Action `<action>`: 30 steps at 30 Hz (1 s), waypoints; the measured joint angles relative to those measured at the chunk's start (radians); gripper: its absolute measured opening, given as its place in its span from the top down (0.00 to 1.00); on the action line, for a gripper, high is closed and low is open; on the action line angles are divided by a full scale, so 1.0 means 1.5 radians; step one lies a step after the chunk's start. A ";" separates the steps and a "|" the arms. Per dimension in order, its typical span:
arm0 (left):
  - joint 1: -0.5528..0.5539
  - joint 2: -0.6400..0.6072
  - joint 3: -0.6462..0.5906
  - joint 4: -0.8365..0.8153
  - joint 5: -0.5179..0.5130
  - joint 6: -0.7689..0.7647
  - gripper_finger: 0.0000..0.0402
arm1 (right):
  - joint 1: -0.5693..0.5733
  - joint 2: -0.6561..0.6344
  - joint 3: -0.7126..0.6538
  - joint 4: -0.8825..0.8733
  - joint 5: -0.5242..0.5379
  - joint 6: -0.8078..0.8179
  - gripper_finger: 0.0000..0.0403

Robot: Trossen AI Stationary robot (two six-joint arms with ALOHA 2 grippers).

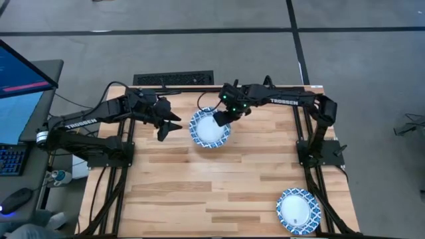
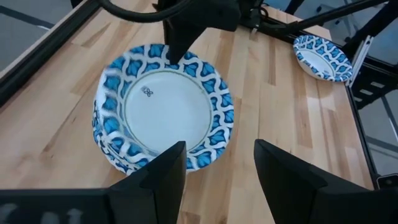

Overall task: Nest bowls inside each other
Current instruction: Stack the white bowl on the stacked white bowls

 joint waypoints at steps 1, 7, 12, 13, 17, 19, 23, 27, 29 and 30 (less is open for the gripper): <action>0.000 0.000 0.000 0.000 -0.001 0.000 0.55 | -0.003 -0.001 0.000 -0.003 0.000 -0.003 0.79; 0.000 0.000 0.000 0.001 -0.004 0.000 0.55 | -0.022 -0.005 0.000 -0.003 0.005 -0.017 0.58; 0.000 0.000 0.000 0.002 -0.004 -0.011 0.55 | -0.043 -0.054 0.000 -0.007 0.070 -0.036 0.45; 0.000 0.000 0.000 0.004 -0.004 -0.015 0.55 | -0.047 -0.074 0.000 -0.025 0.091 -0.048 0.44; 0.000 0.000 0.000 0.018 -0.001 -0.021 0.55 | -0.051 -0.158 0.001 -0.207 0.181 -0.095 0.44; 0.000 0.000 0.000 0.037 0.000 -0.022 0.55 | -0.035 -0.192 0.001 -0.327 0.221 -0.101 0.44; -0.003 0.003 0.000 0.077 0.000 -0.018 0.55 | 0.058 -0.277 -0.033 -0.434 0.232 -0.050 0.44; -0.004 0.008 0.000 0.101 0.001 -0.017 0.55 | 0.203 -0.360 -0.129 -0.451 0.201 0.106 0.44; -0.004 0.010 0.000 0.102 0.001 -0.020 0.55 | 0.278 -0.392 -0.188 -0.440 0.166 0.234 0.44; -0.004 0.011 0.000 0.107 0.001 -0.023 0.55 | 0.317 -0.408 -0.217 -0.419 0.150 0.299 0.44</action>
